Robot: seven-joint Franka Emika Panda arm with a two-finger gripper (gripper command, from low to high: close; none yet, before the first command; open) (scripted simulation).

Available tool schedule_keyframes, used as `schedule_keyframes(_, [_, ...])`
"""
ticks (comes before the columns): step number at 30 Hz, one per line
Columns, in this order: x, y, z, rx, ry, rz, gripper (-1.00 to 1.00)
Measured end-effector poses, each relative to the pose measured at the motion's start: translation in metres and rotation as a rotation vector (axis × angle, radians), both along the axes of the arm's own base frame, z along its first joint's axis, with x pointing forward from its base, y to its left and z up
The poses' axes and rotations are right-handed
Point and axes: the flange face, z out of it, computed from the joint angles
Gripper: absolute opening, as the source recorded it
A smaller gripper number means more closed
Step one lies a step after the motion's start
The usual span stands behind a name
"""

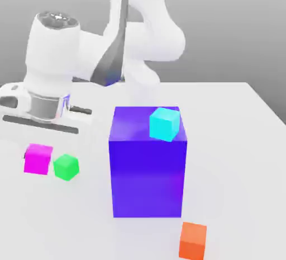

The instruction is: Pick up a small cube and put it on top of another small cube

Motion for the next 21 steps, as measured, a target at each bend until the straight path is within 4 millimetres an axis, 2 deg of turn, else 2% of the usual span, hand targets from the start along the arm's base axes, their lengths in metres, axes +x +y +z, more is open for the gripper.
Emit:
schedule_keyframes(4, [-0.072, -0.018, -0.014, 0.101, -0.004, -0.150, -1.00])
schedule_keyframes(6, [-0.100, -0.012, -0.024, 0.169, -0.014, -0.212, -1.00])
schedule_keyframes(7, [-0.108, -0.007, -0.030, 0.199, -0.020, -0.229, -1.00])
schedule_keyframes(12, [-0.110, 0.000, -0.056, 0.254, -0.033, -0.239, -1.00])
schedule_keyframes(19, [-0.113, -0.001, -0.094, 0.237, -0.029, -0.245, -1.00])
schedule_keyframes(20, [-0.114, -0.001, -0.098, 0.230, -0.026, -0.244, 1.00])
schedule_keyframes(21, [-0.114, -0.001, -0.098, 0.230, -0.026, -0.243, 1.00])
